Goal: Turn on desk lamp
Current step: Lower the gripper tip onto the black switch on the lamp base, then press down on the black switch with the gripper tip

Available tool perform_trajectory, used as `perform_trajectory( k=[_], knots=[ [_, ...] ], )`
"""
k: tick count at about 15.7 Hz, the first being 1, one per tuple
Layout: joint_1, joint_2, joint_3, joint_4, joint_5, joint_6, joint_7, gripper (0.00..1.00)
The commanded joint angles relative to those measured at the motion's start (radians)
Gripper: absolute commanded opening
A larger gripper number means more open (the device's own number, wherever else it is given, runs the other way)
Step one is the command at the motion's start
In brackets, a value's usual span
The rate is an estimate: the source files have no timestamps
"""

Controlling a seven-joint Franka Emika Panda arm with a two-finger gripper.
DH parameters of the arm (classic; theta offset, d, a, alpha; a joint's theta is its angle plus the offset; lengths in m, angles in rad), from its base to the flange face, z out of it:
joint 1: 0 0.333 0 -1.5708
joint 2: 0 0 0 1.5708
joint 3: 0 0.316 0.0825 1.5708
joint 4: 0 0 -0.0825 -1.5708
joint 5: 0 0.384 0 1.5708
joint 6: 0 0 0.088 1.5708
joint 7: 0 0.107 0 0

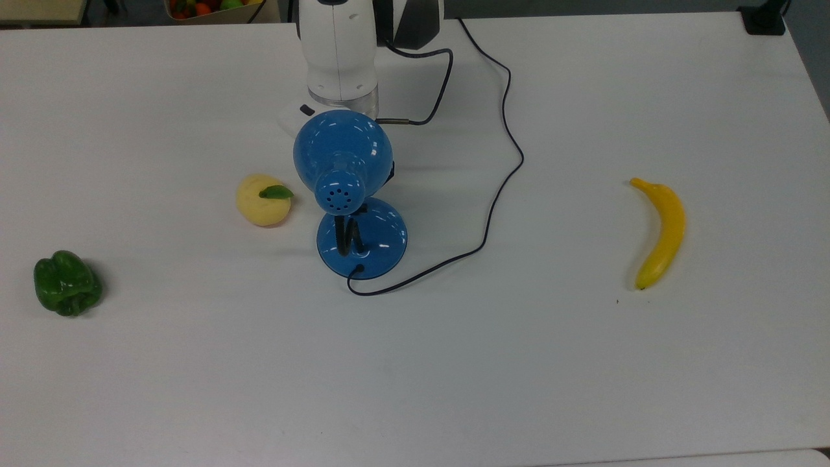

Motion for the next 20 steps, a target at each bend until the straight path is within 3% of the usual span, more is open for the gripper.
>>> perform_trajectory(
  k=[1, 20],
  knots=[
    [0.01, 0.02, 0.001, 0.012, -0.016, 0.029, 0.031, 0.0],
    [0.005, 0.06, 0.001, 0.016, -0.07, 0.075, 0.031, 0.0]
  ],
)
